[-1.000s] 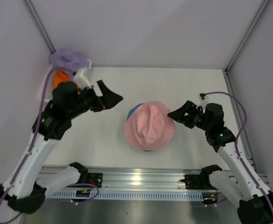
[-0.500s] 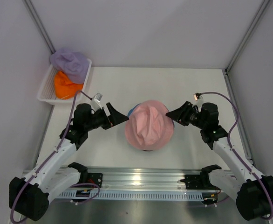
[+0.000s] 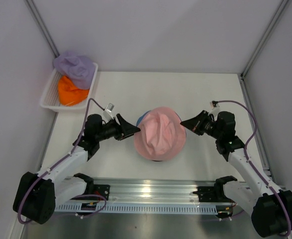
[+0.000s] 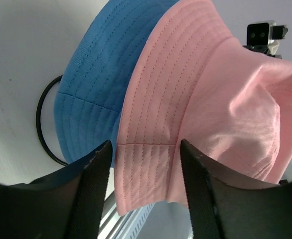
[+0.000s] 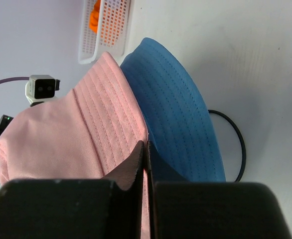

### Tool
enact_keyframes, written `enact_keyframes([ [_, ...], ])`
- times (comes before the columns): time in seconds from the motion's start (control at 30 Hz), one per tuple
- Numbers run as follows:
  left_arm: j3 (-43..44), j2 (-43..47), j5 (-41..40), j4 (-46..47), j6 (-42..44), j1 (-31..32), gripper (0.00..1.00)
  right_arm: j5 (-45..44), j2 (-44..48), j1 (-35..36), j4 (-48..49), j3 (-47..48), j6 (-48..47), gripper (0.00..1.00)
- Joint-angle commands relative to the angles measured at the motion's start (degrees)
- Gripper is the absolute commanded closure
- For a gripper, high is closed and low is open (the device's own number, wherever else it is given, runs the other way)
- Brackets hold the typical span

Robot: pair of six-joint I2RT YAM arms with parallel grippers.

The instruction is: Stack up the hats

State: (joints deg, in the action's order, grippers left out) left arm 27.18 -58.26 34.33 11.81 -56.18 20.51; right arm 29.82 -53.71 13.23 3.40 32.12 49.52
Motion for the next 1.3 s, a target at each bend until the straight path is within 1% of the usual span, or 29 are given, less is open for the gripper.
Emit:
enact_keyframes([
  [0.0,-0.8,-1.4,3.2,7.5,-1.6,-0.4,0.41,-1.3,0.5,-0.4,1.8,-0.3,-0.7,1.0],
  [0.03,-0.7,-1.8,3.5,7.6,-1.6,-0.5,0.48,-1.3,0.4,-0.4,2.0,-0.4,-0.7,1.0],
  [0.1,-0.5,-2.1,3.6,7.6,-1.6,-0.4,0.5,-1.0,0.1,-0.5,2.9,-0.7,-0.5,1.0],
  [0.17,-0.8,-2.6,3.5,7.7,-1.0,-0.4,0.53,-1.0,-0.6,-0.5,3.6,-1.0,-0.4,1.0],
  [0.2,-1.2,-3.0,3.5,8.0,-0.7,-0.4,0.56,-0.9,-0.9,-0.5,3.8,-1.1,-0.5,1.0],
  [0.23,-0.6,-3.5,3.6,8.1,-0.6,-0.4,0.61,-0.9,-1.6,-0.5,4.0,-1.2,-0.6,1.0],
  [0.3,-0.7,-5.4,4.0,9.7,-1.3,-0.4,0.64,-0.9,-2.5,-0.4,4.1,-1.2,-1.3,1.0],
  [0.33,-0.8,-5.9,4.0,10.3,-1.6,-0.4,0.72,-1.0,-3.3,-0.3,4.1,-1.1,-1.5,1.0],
  [0.4,-0.6,-7.7,3.6,10.3,-1.4,-0.3,0.81,-1.7,-3.9,-0.4,3.4,-0.8,-2.3,1.0],
  [0.43,-0.5,-8.2,3.3,10.2,-1.4,-0.3,0.94,-2.3,-4.3,-0.4,2.8,-0.7,-3.4,1.0],
  [0.47,-0.5,-8.6,3.1,9.9,-1.4,-0.3,0.99,-3.6,-4.6,-0.3,1.4,-0.2,-4.0,1.0],
  [0.63,0.2,-10.3,1.0,8.5,-0.7,-0.3,0.99,-7.1,-5.2,-0.5,-1.7,1.0,-7.5,1.0],
  [0.7,0.7,-10.1,-0.2,5.8,0.2,-0.3,0.99,-8.5,-5.3,-0.6,-3.2,1.6,-9.0,1.0],
  [0.8,2.2,-9.8,-4.2,0.3,1.8,-0.3,0.99,-10.0,-5.9,-0.7,-5.0,1.6,-10.5,1.0],
  [0.83,2.8,-10.0,-6.7,-1.4,2.0,-0.3,0.99,-10.7,-6.0,-0.7,-5.2,1.5,-11.0,1.0],
  [0.87,3.1,-10.5,-7.9,-4.4,2.3,-0.3,0.99,-11.7,-6.3,-0.7,-5.6,1.6,-12.4,1.0],
  [0.97,4.4,-13.3,-10.7,-6.9,4.0,-0.3,0.99,-13.7,-7.6,-0.7,-6.0,1.5,-14.3,1.0],
  [1.13,4.5,-15.9,-9.7,-5.8,4.7,-0.3,0.99,-12.5,-11.1,-0.8,-6.2,2.7,-16.2,1.0],
  [1.2,4.9,-14.6,-9.1,-6.1,5.7,-0.3,0.99,-11.7,-11.5,-0.8,-6.9,3.7,-16.2,1.0],
  [1.27,6.5,-11.9,-9.6,-9.6,8.1,-0.3,0.96,-10.7,-11.3,-0.8,-8.4,5.7,-16.8,1.0],
])
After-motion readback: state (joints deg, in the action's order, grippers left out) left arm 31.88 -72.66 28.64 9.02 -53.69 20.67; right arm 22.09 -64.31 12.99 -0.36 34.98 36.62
